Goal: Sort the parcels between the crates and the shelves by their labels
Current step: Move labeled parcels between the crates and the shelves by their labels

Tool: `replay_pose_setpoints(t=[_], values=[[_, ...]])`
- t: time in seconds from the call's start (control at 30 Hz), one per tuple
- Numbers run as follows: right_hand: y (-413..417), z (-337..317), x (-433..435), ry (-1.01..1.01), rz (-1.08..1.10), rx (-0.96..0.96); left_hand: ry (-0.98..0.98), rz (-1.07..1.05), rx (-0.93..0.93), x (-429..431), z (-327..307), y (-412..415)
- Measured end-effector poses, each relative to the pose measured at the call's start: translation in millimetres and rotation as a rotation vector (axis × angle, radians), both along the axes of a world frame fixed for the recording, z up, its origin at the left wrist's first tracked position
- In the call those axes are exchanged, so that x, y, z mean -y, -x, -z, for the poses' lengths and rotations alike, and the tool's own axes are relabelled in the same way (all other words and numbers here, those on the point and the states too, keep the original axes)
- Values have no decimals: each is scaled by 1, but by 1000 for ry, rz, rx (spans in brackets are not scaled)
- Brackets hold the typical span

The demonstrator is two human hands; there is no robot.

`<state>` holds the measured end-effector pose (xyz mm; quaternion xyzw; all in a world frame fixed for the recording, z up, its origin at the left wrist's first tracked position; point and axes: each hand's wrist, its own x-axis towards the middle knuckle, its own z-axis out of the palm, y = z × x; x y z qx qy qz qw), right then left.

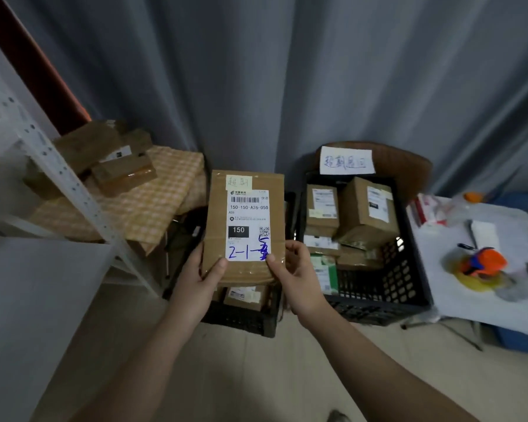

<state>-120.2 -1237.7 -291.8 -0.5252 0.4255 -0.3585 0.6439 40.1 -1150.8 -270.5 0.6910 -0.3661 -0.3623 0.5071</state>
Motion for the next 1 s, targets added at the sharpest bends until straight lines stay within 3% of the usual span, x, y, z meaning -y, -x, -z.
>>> replay_pose_setpoints(t=[0.23,0.5,0.63,0.73,0.9,1.0], values=[[147,21,60,-74,116,-33,-60,69,-70,81,38,133],[273,48,149,-19,48,-239,-214,169,-136,159,94,261],[293,72,186,-38,-47,-342,-339,235,-144,182,112,263],[293,95,209,-72,-77,-403,-367,133,-121,206,127,247],[260,143,224,-286,-5,-432,-375,136,-122,236,151,227],[235,158,233,-364,-23,-441,-342,123,12,246,158,209]])
